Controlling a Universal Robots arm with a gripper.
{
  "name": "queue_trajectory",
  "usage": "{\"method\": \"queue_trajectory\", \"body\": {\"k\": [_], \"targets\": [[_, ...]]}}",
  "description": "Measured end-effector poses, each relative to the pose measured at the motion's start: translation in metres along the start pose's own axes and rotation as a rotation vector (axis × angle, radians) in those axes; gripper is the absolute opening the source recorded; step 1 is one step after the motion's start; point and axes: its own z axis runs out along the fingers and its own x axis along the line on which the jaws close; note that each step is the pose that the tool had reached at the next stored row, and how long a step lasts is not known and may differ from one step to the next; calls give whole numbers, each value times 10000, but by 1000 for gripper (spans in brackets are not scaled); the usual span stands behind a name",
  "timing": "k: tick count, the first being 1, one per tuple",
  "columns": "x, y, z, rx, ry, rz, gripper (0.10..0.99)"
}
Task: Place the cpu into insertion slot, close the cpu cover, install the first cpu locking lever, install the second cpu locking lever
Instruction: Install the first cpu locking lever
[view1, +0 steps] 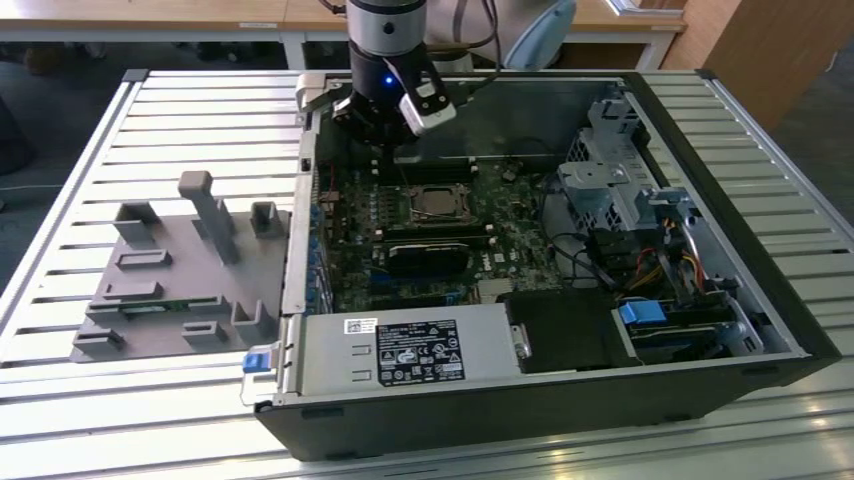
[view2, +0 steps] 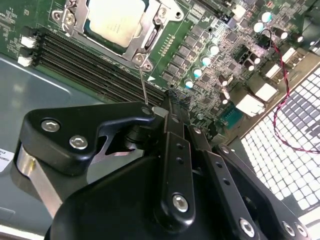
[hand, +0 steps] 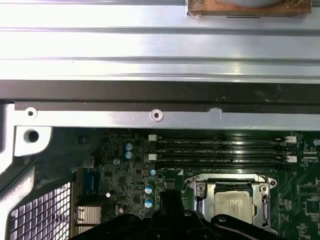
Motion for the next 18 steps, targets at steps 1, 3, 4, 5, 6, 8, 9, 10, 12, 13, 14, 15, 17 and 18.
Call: {"method": "queue_trajectory", "body": {"k": [1, 3, 4, 5, 6, 8, 9, 10, 12, 13, 14, 15, 17, 18], "targets": [[4, 4, 2, 0, -2, 21, 106], [13, 9, 4, 2, -3, 40, 106], [13, 15, 5, 1, -3, 40, 106], [13, 20, 6, 1, -2, 40, 106], [13, 27, 8, 0, -3, 40, 106], [13, 44, 10, 0, -3, 41, 106], [13, 52, 12, 0, -4, 40, 106], [13, 59, 12, 1, -3, 40, 106], [7, 65, 13, 0, -3, 38, 106], [-2, 66, 13, 0, -2, 39, 106], [-12, 66, 14, 1, -3, 40, 106], [-25, 66, 15, 0, -3, 40, 106], [-60, 68, 18, 0, -3, 41, 106], [-81, 69, 19, 1, -2, 41, 106]]}}
